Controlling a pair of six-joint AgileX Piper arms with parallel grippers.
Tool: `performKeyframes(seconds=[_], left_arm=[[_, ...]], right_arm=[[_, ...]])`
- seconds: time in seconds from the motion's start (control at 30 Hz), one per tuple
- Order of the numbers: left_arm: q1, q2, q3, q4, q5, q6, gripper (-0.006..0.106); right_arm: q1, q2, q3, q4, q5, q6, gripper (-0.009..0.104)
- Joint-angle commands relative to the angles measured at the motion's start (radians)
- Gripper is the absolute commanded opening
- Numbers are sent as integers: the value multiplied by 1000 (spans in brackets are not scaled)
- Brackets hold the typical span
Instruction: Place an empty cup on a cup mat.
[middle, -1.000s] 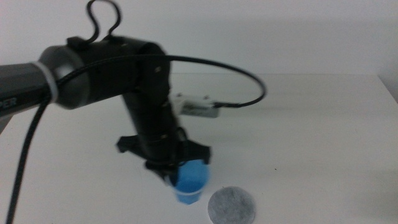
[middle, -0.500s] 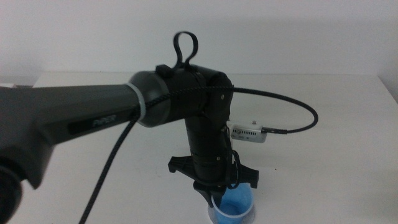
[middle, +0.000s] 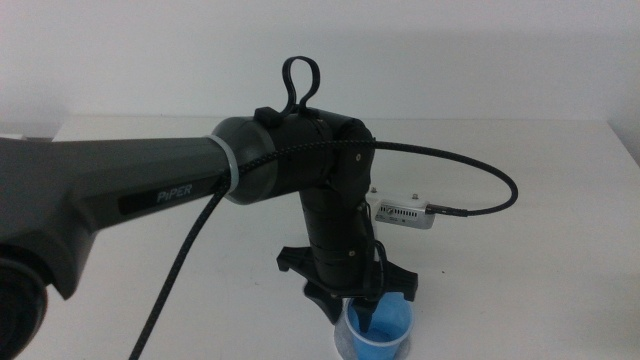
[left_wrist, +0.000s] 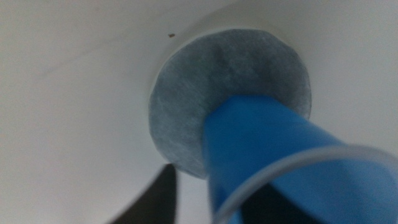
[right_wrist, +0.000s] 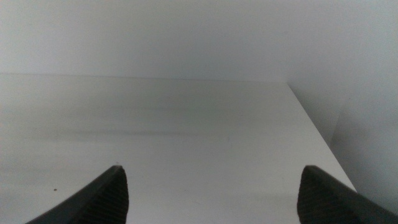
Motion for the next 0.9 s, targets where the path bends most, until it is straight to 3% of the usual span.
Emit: performKeyframes(seconds=[0.0, 0.13, 0.23, 0.33, 0.57, 0.7, 0.87], left_arm=[[17, -22, -4, 3, 0, 70, 50], [87, -90, -4, -13, 70, 101, 94], [114, -212, 14, 33, 84, 101, 94], [114, -413, 111, 180, 33, 23, 94], [116, -845, 398, 430, -77, -78, 94], [116, -1048, 562, 502, -147, -173, 94], [194, -1315, 823, 647, -555, -227, 94]], right_arm=[[2, -5, 3, -5, -7, -4, 93], [2, -5, 3, -5, -7, -4, 93], [2, -5, 3, -5, -7, -4, 93], [2, -5, 3, -5, -7, -4, 93], [2, -5, 3, -5, -7, -4, 93], [2, -5, 3, -5, -7, -4, 93], [2, -5, 3, -5, -7, -4, 93]])
